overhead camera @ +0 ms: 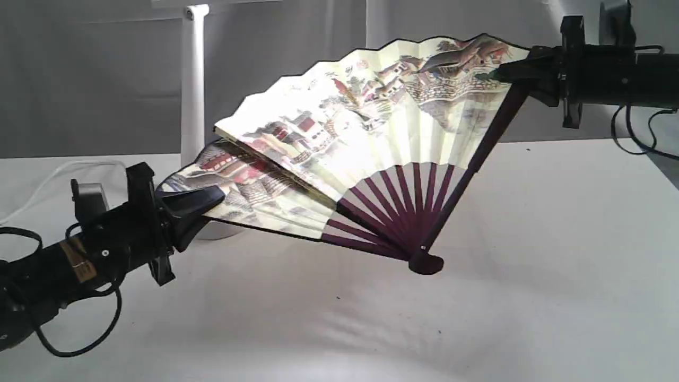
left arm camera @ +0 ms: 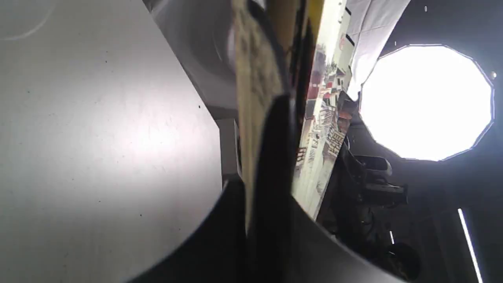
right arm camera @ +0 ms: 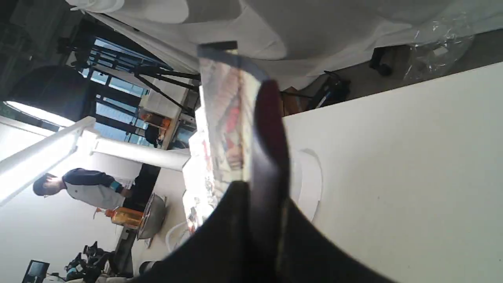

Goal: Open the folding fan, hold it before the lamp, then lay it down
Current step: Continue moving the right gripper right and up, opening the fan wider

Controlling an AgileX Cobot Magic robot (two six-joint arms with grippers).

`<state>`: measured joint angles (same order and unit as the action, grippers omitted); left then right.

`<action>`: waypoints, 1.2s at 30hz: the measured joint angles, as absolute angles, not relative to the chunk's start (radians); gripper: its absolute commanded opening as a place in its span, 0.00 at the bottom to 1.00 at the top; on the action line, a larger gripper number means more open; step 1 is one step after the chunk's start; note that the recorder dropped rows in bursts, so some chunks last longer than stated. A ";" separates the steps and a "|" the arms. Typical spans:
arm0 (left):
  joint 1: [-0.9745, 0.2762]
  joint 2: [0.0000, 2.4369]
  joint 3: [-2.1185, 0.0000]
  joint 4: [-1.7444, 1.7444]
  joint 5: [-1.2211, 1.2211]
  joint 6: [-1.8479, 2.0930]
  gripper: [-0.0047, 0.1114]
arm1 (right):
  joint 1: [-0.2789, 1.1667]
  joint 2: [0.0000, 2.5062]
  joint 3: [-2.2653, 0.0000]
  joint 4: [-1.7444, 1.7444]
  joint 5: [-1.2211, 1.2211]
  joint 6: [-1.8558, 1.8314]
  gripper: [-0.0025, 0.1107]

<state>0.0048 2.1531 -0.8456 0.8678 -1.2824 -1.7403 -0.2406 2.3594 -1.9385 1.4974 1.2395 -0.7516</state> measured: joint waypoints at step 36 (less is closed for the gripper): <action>0.003 2.134 -0.661 0.829 -1.300 -1.655 0.04 | -0.305 2.363 -1.927 1.438 1.267 -0.732 0.02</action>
